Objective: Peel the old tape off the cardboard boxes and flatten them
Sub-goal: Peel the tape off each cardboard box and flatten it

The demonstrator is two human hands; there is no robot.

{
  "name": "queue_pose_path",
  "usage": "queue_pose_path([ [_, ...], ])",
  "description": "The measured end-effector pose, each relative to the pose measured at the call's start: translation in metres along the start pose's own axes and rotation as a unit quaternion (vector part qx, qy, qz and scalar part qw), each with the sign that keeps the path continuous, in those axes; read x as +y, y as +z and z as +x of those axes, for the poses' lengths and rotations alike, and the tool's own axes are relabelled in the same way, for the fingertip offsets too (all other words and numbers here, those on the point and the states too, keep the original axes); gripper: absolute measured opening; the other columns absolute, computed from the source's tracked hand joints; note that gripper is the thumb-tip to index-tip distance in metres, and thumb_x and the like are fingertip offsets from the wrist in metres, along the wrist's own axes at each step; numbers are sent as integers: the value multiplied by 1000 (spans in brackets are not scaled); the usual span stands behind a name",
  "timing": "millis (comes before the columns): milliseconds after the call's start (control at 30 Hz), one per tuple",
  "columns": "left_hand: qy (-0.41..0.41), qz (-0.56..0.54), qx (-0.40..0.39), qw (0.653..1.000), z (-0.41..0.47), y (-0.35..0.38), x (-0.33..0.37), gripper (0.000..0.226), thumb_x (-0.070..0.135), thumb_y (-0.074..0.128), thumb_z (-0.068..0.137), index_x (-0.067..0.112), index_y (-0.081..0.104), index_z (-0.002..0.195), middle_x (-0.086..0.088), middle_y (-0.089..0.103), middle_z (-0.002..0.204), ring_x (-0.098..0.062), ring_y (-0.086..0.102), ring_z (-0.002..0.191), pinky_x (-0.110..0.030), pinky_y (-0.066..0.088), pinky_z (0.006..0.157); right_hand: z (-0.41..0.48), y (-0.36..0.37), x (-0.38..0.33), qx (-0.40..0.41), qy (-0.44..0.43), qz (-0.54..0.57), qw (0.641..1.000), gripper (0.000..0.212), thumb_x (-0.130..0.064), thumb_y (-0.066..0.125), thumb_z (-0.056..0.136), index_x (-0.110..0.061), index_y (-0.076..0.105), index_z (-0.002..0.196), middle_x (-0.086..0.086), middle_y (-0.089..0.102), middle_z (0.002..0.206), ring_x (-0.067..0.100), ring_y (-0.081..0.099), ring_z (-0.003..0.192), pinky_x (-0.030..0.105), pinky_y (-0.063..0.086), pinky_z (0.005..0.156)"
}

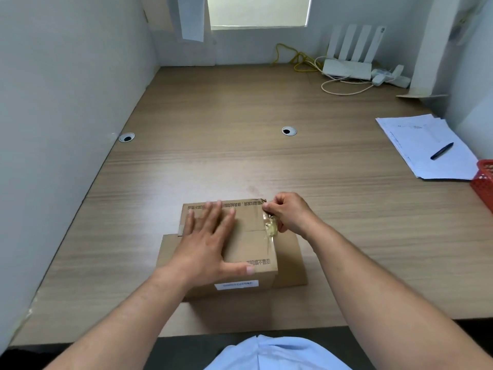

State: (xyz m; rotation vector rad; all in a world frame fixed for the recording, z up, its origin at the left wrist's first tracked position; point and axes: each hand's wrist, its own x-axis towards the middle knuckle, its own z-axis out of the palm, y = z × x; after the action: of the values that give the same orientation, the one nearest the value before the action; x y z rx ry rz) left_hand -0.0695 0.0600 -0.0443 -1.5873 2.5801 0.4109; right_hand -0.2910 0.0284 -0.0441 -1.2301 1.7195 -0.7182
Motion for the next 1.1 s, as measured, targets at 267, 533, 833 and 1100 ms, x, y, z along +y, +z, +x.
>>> queue_pose_path([
  [267,-4,38,-34,999,25,-1,0,136,105,4,36,34,-16,150,1,-28,156,-13,-35,139,-45,-19,115,5,-6,16,12,19,100,995,34,-28,43,99,-12,54,71,5,61,62,19,56,48,31,46,51],
  [533,-10,28,-27,999,34,-3,-1,138,106,3,34,35,-13,150,3,-23,158,-12,-31,141,-44,-18,115,30,-6,9,76,-98,-84,989,36,-14,59,88,-27,59,122,-11,46,111,9,51,92,28,45,86],
  [833,-21,19,-29,999,36,-6,0,137,106,9,35,35,-11,151,3,-23,158,-12,-29,142,-41,-20,115,15,-17,13,40,-95,-35,994,24,-9,61,88,-21,56,68,-3,64,74,22,66,78,43,55,78],
  [1100,-27,15,-16,999,38,-1,-1,136,106,9,36,36,-10,151,5,-22,158,-10,-30,141,-40,-20,114,-26,-21,11,51,-161,35,985,21,-9,68,83,-23,60,70,3,70,82,16,67,74,28,54,69],
])
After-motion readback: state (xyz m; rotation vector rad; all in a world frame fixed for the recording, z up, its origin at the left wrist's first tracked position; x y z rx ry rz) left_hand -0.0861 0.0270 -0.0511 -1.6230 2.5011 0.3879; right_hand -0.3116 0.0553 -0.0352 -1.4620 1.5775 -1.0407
